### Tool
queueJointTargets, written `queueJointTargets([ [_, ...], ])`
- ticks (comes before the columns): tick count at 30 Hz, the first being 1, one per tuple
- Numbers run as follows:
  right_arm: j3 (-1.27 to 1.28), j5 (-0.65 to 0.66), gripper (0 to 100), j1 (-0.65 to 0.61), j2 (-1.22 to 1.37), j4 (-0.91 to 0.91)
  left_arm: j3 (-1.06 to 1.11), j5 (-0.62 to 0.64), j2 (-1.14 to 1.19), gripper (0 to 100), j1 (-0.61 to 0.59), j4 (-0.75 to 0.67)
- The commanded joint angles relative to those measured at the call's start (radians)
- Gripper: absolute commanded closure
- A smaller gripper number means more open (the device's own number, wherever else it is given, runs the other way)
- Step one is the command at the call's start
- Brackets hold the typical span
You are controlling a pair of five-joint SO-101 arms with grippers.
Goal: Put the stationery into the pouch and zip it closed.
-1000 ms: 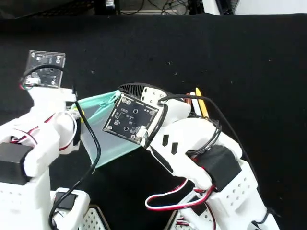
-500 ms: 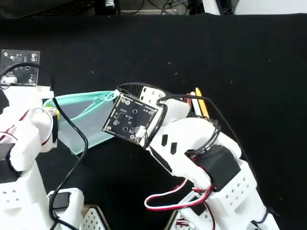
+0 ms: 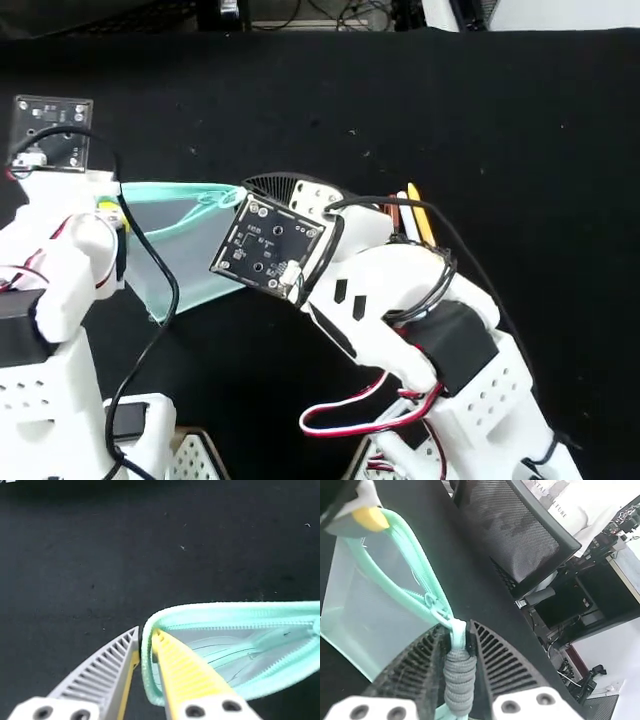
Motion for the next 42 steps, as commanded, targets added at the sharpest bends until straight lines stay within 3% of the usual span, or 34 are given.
queueJointTargets([
  [1, -0.018, 0.008, 98.7, 0.000, -0.010, -0.032, 0.088, -0.005, 0.020, 97, -0.044, 0.002],
  [7, -0.019, 0.008, 98.7, 0.002, -0.010, -0.046, 0.108, -0.003, 0.020, 97, -0.044, 0.000],
  [13, -0.021, 0.009, 98.7, 0.055, -0.013, -0.048, 0.102, 0.077, 0.020, 97, -0.044, -0.003],
  [32, -0.019, 0.051, 98.7, 0.089, -0.008, -0.037, 0.107, 0.078, 0.020, 97, -0.044, 0.000],
  [38, -0.019, 0.043, 98.5, 0.035, -0.010, -0.034, 0.107, 0.080, 0.020, 97, -0.044, -0.003],
  [42, -0.024, 0.017, 88.0, 0.014, -0.015, -0.031, 0.101, 0.132, 0.020, 97, -0.044, -0.003],
])
